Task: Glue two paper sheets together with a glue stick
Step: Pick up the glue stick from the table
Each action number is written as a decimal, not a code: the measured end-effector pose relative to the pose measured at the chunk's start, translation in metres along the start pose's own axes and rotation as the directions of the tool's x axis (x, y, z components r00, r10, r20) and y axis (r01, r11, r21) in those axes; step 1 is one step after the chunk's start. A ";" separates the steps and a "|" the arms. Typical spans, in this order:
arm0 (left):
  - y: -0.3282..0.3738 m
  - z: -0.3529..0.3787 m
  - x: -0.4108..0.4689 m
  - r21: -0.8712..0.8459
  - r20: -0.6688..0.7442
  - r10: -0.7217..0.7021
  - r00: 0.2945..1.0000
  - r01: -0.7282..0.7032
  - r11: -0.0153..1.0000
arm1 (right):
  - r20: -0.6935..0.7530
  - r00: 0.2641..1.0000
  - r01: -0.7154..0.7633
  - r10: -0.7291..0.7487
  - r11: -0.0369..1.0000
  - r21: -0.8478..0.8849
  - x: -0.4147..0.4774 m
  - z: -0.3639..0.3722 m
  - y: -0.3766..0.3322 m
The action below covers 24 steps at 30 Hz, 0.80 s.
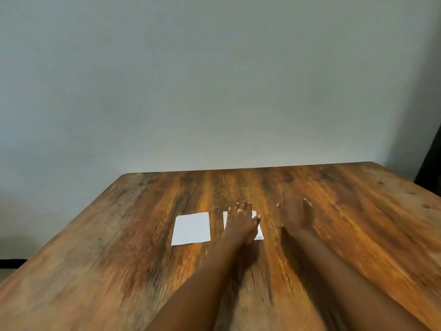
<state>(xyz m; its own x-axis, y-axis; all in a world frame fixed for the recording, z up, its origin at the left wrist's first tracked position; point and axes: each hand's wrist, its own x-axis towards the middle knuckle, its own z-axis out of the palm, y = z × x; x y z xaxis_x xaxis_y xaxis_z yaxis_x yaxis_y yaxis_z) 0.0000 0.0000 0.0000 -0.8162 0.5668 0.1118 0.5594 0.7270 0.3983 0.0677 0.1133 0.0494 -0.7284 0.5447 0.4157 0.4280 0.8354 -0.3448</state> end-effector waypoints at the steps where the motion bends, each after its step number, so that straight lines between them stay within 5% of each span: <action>1: 0.003 0.004 0.005 -0.014 0.000 0.002 1.000 -0.002 1.000 | 0.017 1.000 -0.017 0.017 1.000 -0.005 0.003 0.001 0.004; 14: 0.036 0.041 0.037 -0.040 0.136 0.131 0.982 -0.126 0.991 | 0.122 0.992 0.004 -0.011 0.998 0.060 0.030 0.021 0.028; 17: 0.044 0.036 0.036 -0.230 0.076 0.143 0.987 -0.122 0.965 | 0.104 0.995 -0.022 0.009 0.992 0.124 0.037 0.018 0.026; 20: 0.049 0.027 0.032 -0.575 -0.008 0.058 0.998 -0.052 0.817 | 0.111 0.993 -0.054 0.032 0.979 0.195 0.044 0.013 0.022; 24: 0.046 0.012 0.028 -0.583 -0.166 -0.040 0.985 -0.066 0.810 | 0.133 0.990 -0.075 0.036 0.950 0.302 0.046 0.007 0.011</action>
<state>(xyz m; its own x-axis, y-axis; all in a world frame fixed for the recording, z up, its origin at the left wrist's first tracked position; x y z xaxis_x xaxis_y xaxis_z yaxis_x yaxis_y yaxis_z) 0.0045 0.0546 0.0105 -0.8505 0.4652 0.2455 0.4223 0.3255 0.8460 0.0345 0.1470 0.0588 -0.7775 0.5595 0.2871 0.2999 0.7312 -0.6127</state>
